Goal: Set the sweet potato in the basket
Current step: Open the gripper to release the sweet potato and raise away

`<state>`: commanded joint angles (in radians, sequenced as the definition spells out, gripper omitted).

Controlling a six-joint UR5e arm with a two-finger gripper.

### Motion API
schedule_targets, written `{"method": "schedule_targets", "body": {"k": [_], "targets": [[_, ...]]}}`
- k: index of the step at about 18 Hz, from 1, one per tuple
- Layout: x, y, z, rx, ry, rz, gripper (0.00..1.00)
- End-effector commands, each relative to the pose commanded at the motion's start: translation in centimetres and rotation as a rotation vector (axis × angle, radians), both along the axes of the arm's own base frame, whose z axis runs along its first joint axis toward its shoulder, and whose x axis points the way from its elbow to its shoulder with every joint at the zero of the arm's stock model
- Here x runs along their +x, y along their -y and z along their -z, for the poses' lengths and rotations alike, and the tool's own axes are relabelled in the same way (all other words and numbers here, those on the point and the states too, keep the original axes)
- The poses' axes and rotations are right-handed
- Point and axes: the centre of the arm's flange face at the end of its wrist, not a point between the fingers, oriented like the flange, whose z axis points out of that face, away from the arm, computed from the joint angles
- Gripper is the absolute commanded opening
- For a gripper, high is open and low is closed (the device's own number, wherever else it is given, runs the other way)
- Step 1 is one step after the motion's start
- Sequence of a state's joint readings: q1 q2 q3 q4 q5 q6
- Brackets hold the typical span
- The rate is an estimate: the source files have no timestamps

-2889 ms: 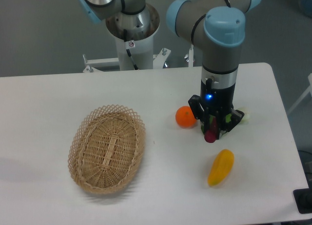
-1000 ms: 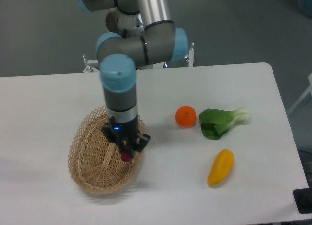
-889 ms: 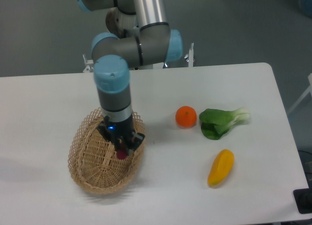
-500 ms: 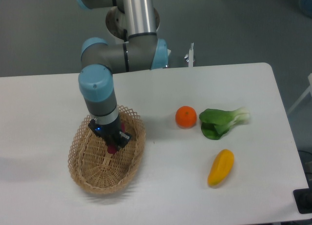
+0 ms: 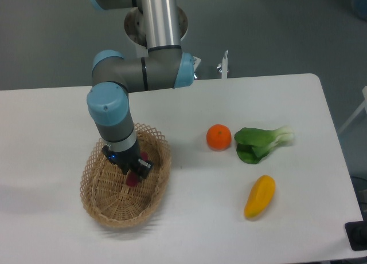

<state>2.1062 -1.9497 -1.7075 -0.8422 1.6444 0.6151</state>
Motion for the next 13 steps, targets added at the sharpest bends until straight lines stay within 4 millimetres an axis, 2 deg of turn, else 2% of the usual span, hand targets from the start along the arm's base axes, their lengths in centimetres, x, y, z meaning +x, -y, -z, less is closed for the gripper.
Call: {"method": "schedule_targets", "body": {"k": [3, 4, 6, 8, 10, 13], "targets": [[-1.7, -0.9, -3.5, 0.053, -0.043, -0.016, 1.00], [-3.0, -0.7, -4.5, 0.053, -0.067, -0.026, 1.00], [-6.8, 1.0, -6.2, 0.050, -0.131, -0.085, 1.00], [-9.5, 1.5, -8.3, 0.069, -0.162, -0.065, 1.00], [-13.6, 3.8, -9.7, 0.048, -0.190, -0.046, 1.00], [-17.8, 7.7, -11.2, -0.023, -0.188, 0.034, 1.00]]}}
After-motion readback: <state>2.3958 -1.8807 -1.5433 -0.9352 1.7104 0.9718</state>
